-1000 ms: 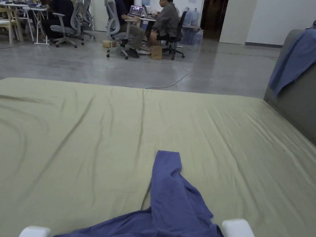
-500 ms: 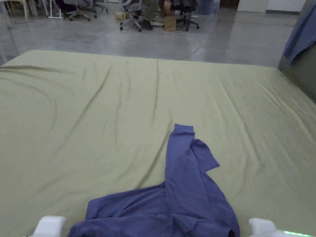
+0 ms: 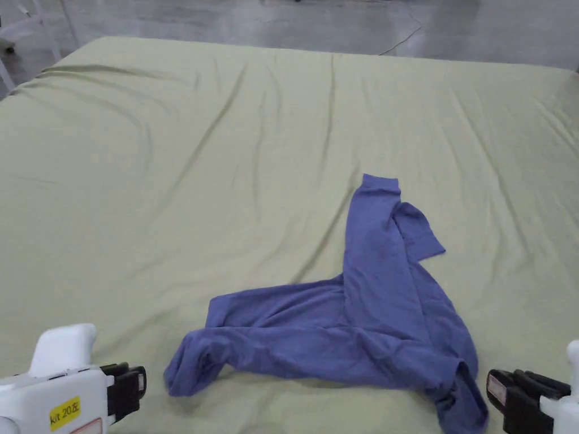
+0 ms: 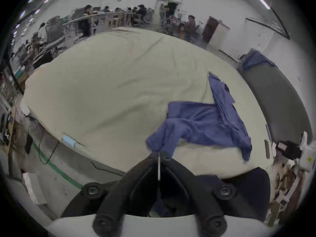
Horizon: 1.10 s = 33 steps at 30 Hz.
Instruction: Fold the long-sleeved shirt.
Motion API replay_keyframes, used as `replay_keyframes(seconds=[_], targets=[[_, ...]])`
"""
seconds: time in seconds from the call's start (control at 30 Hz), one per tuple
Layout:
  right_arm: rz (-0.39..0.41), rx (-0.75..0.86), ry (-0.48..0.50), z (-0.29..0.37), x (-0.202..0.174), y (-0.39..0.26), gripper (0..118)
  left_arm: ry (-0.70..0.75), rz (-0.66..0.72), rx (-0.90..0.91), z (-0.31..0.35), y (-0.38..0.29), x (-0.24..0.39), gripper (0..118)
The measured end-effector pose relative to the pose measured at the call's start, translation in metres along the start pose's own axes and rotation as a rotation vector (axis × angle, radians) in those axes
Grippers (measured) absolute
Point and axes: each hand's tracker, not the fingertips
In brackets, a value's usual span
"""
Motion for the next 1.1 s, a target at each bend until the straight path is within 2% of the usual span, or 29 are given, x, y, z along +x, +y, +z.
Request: replay_keyframes(seconds=[0.03,0.1,0.13,0.2,0.23,0.33,0.37,0.4,0.43,0.47,0.5,0.57,0.67,0.8,0.83,0.87,0.9,0.93,0.97,1.0,1.07,1.1], targets=[[0.009,-0.013,0.041,-0.002,-0.002,0.000,0,0.013,0.016,0.024,-0.002,0.003,-0.001,0],[-0.001,-0.020,0.056,-0.008,-0.003,0.001,0,0.026,0.066,0.084,-0.010,0.016,-0.002,2],[0.005,-0.020,0.057,-0.010,-0.005,0.002,0,0.017,0.089,0.094,-0.018,0.024,-0.004,29],[0.021,-0.019,0.054,-0.015,-0.005,0.004,0,0.023,0.121,0.090,-0.041,0.036,-0.006,104],[0.024,-0.020,0.050,-0.017,-0.005,0.007,0,0.040,0.127,0.067,-0.056,0.042,-0.006,118],[0.009,-0.027,0.053,-0.025,-0.001,0.011,0,0.055,0.072,-0.008,-0.096,0.052,-0.002,111],[-0.004,-0.035,0.053,-0.028,0.000,0.013,0,0.060,0.026,-0.065,-0.110,0.052,0.003,106],[-0.015,-0.044,0.053,-0.032,0.001,0.014,0,0.042,-0.041,-0.123,-0.123,0.050,0.007,95],[-0.024,-0.054,0.051,-0.036,0.003,0.015,0,0.037,-0.103,-0.166,-0.134,0.047,0.011,65],[-0.033,-0.066,0.045,-0.039,0.007,0.015,0,0.075,-0.178,-0.199,-0.142,0.043,0.016,42],[-0.039,-0.078,0.034,-0.044,0.009,0.017,0,0.114,-0.234,-0.208,-0.145,0.039,0.023,30],[-0.043,-0.092,0.012,-0.051,0.013,0.023,0,0.031,-0.198,-0.145,-0.125,0.041,0.030,25],[-0.040,-0.096,-0.012,-0.067,0.019,0.046,0,0.053,-0.272,-0.085,-0.096,0.046,0.044,25],[-0.029,-0.052,0.033,-0.108,0.018,0.107,0,0.008,-0.259,-0.012,-0.057,0.055,0.052,24],[-0.031,-0.046,0.075,-0.125,0.016,0.125,7,0.007,-0.267,0.000,-0.051,0.055,0.054,24],[-0.039,-0.049,0.100,-0.144,0.014,0.143,39,0.010,-0.284,0.008,-0.046,0.055,0.057,24],[-0.028,-0.059,0.108,-0.171,0.008,0.164,86,0.016,-0.294,0.020,-0.043,0.056,0.060,24],[-0.009,-0.097,0.092,-0.196,0.002,0.180,118,0.018,-0.296,0.027,-0.041,0.056,0.061,24],[0.034,-0.058,0.034,-0.217,-0.005,0.197,115,0.020,-0.297,0.031,-0.039,0.056,0.062,24],[0.036,-0.109,0.045,-0.245,-0.011,0.210,115,0.020,-0.297,0.033,-0.038,0.057,0.063,24],[0.080,-0.184,-0.083,-0.296,-0.028,0.227,115,0.029,-0.288,0.044,-0.040,0.058,0.064,24],[0.083,-0.253,-0.083,-0.321,-0.033,0.231,114,0.033,-0.281,0.047,-0.041,0.057,0.065,24]])
